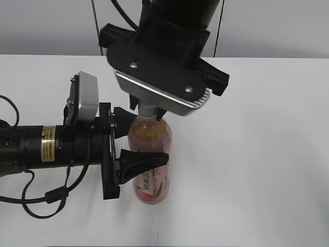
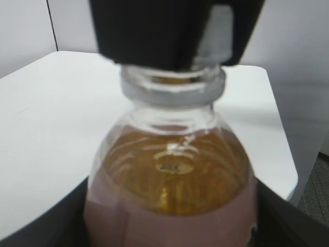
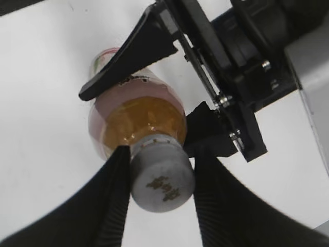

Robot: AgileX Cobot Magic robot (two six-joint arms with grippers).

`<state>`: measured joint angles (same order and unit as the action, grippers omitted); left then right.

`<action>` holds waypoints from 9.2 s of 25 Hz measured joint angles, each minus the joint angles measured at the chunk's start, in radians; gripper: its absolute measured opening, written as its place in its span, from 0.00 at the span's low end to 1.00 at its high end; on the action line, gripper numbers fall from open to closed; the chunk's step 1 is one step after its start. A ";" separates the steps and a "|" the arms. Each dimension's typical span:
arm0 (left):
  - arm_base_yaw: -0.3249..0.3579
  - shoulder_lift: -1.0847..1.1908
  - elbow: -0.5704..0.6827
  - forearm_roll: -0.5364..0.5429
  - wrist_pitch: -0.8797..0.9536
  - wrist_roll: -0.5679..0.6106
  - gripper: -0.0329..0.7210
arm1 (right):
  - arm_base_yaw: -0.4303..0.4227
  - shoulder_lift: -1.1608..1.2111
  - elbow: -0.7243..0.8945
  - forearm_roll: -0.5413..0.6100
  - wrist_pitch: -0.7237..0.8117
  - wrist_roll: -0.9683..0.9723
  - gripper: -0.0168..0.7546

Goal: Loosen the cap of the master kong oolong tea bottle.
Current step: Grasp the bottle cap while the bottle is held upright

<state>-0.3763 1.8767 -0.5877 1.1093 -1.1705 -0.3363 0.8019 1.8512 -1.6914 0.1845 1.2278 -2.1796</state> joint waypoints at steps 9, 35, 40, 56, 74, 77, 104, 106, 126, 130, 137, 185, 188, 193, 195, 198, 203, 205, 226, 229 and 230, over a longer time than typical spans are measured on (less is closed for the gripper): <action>0.000 0.000 0.000 -0.002 0.000 0.000 0.66 | 0.000 0.000 0.000 -0.001 -0.001 -0.166 0.38; 0.000 0.000 0.001 0.000 0.000 0.000 0.66 | 0.000 0.000 0.000 0.046 -0.004 0.218 0.53; 0.000 0.000 0.001 0.000 -0.001 0.000 0.66 | 0.000 0.001 0.001 0.062 -0.005 0.339 0.68; 0.000 0.000 0.001 0.000 -0.001 0.000 0.66 | 0.000 0.003 -0.163 -0.009 -0.004 1.179 0.71; 0.000 0.000 0.001 0.000 -0.001 0.000 0.66 | 0.000 -0.100 -0.148 -0.053 -0.004 2.079 0.65; 0.000 0.000 0.001 0.000 -0.001 0.000 0.66 | 0.000 -0.133 -0.101 -0.012 -0.004 2.121 0.64; 0.000 0.000 0.001 0.000 -0.002 0.000 0.66 | 0.000 -0.099 0.019 0.015 -0.004 2.151 0.62; 0.000 0.000 0.001 0.000 -0.002 0.000 0.66 | 0.000 -0.090 0.019 0.010 -0.004 2.150 0.62; 0.000 0.000 0.001 0.000 -0.002 0.000 0.66 | 0.000 -0.037 0.019 0.000 -0.004 2.161 0.62; 0.000 0.000 0.001 0.000 -0.002 0.000 0.66 | 0.000 -0.037 0.019 0.004 -0.004 2.161 0.62; 0.000 0.000 0.001 0.000 -0.002 0.000 0.66 | 0.000 -0.032 0.019 0.005 -0.004 2.160 0.59; 0.000 0.000 0.001 -0.005 -0.002 0.000 0.66 | 0.000 -0.019 -0.016 0.015 -0.002 2.096 0.63; 0.000 0.000 0.001 -0.005 -0.002 0.000 0.66 | 0.000 -0.019 0.009 0.015 -0.003 2.096 0.62; 0.000 0.000 0.001 -0.005 -0.002 0.000 0.66 | 0.000 -0.017 0.014 0.015 -0.003 2.096 0.58; 0.000 0.000 0.001 -0.005 -0.002 0.000 0.66 | 0.000 -0.017 0.015 0.015 -0.003 2.096 0.52; 0.000 0.000 0.001 -0.005 -0.002 0.000 0.66 | 0.000 -0.017 0.015 0.006 -0.003 2.089 0.38; 0.000 0.000 0.001 -0.005 -0.002 0.000 0.66 | 0.000 -0.017 0.015 0.004 -0.003 2.032 0.38; 0.000 0.000 0.001 -0.005 -0.002 0.000 0.66 | 0.000 -0.017 0.015 0.004 -0.003 1.993 0.38; 0.000 0.000 0.001 0.005 -0.003 0.008 0.66 | -0.001 -0.017 0.014 0.009 -0.002 0.877 0.38; 0.000 0.000 0.001 0.002 -0.003 0.006 0.66 | -0.001 -0.017 0.014 0.009 -0.005 0.718 0.38; 0.000 0.000 0.001 0.002 -0.003 0.006 0.66 | -0.001 -0.017 0.014 0.009 -0.005 0.668 0.38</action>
<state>-0.3763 1.8767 -0.5870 1.1116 -1.1740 -0.3305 0.8011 1.8337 -1.6778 0.1932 1.2230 -1.5116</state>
